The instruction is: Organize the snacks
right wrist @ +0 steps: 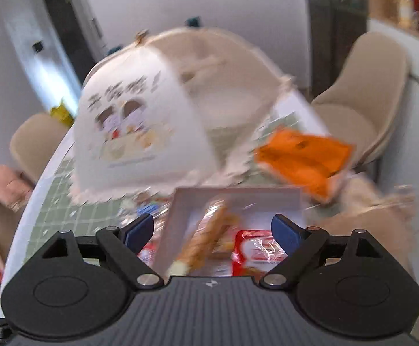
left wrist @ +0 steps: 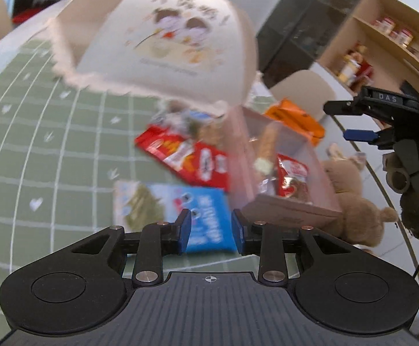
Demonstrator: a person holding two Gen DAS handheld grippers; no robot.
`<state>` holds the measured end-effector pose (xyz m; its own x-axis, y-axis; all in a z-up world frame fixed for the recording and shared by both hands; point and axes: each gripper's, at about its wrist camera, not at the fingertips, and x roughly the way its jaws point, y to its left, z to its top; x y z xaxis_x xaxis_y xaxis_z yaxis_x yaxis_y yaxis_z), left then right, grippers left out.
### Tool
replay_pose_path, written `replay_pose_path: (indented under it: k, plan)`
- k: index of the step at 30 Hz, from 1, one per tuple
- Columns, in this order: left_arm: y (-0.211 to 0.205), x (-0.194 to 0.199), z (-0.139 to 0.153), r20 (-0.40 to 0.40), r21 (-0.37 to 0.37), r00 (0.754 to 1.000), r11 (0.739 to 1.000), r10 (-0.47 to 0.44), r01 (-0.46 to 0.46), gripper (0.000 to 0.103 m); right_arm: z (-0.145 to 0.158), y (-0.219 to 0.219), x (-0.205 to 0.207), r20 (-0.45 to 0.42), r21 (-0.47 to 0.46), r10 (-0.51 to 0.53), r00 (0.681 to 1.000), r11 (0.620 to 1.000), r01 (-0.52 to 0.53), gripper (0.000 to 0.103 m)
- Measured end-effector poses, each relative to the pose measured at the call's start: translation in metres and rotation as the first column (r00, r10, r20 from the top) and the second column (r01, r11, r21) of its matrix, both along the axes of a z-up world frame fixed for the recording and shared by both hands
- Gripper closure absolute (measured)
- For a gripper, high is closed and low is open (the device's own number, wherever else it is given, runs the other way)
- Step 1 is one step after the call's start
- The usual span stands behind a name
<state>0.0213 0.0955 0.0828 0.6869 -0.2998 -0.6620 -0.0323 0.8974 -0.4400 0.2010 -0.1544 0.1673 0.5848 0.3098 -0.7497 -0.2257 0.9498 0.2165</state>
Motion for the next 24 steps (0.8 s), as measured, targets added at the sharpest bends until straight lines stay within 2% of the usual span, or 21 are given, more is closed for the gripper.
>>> replay_pose_path:
  k: [4, 6, 10, 15, 16, 17, 19, 20, 22, 24]
  plan:
    - [0.012, -0.003, -0.013, -0.021, -0.023, 1.0, 1.0, 0.006, -0.007, 0.069, -0.018, 0.071, 0.02, -0.018, -0.079, 0.126, 0.992, 0.989, -0.127, 0.014]
    - [0.017, -0.003, -0.015, -0.022, -0.029, 1.0, 1.0, 0.003, -0.003, 0.069, -0.029, 0.109, 0.038, -0.026, -0.123, 0.156, 0.987, 0.98, -0.158, 0.014]
    - [0.029, -0.008, -0.021, -0.03, -0.04, 0.999, 0.999, -0.016, 0.015, 0.069, -0.058, 0.164, 0.091, -0.067, -0.165, 0.129, 0.989, 0.977, -0.138, 0.015]
    - [0.045, -0.018, -0.034, -0.06, -0.076, 0.998, 0.997, -0.021, 0.016, 0.069, -0.108, 0.205, 0.142, -0.125, -0.289, 0.099, 0.987, 0.948, -0.131, 0.024]
    - [0.049, -0.021, -0.037, -0.065, -0.085, 0.998, 0.996, -0.017, 0.011, 0.069, -0.117, 0.208, 0.147, -0.141, -0.314, 0.093, 0.986, 0.94, -0.134, 0.031]
    - [0.053, -0.022, -0.04, -0.071, -0.098, 0.997, 0.995, -0.01, 0.003, 0.069, -0.125, 0.21, 0.15, -0.167, -0.318, 0.093, 0.982, 0.937, -0.143, 0.04]
    - [0.061, -0.024, -0.044, -0.08, -0.121, 0.997, 0.993, 0.004, -0.014, 0.069, -0.132, 0.204, 0.149, -0.217, -0.249, 0.09, 0.972, 0.958, -0.144, 0.05]
    - [0.064, -0.025, -0.045, -0.081, -0.127, 0.997, 0.992, 0.009, -0.019, 0.069, -0.131, 0.202, 0.143, -0.222, -0.23, 0.076, 0.972, 0.965, -0.128, 0.055]
    - [0.069, -0.024, -0.046, -0.08, -0.133, 0.997, 0.991, 0.019, -0.03, 0.069, -0.128, 0.201, 0.124, -0.258, -0.184, 0.118, 0.959, 0.968, -0.169, 0.064]
    - [0.072, -0.019, -0.046, -0.078, -0.138, 0.997, 0.99, 0.027, -0.037, 0.069, -0.125, 0.203, 0.096, -0.314, -0.113, 0.189, 0.931, 0.966, -0.234, 0.064]
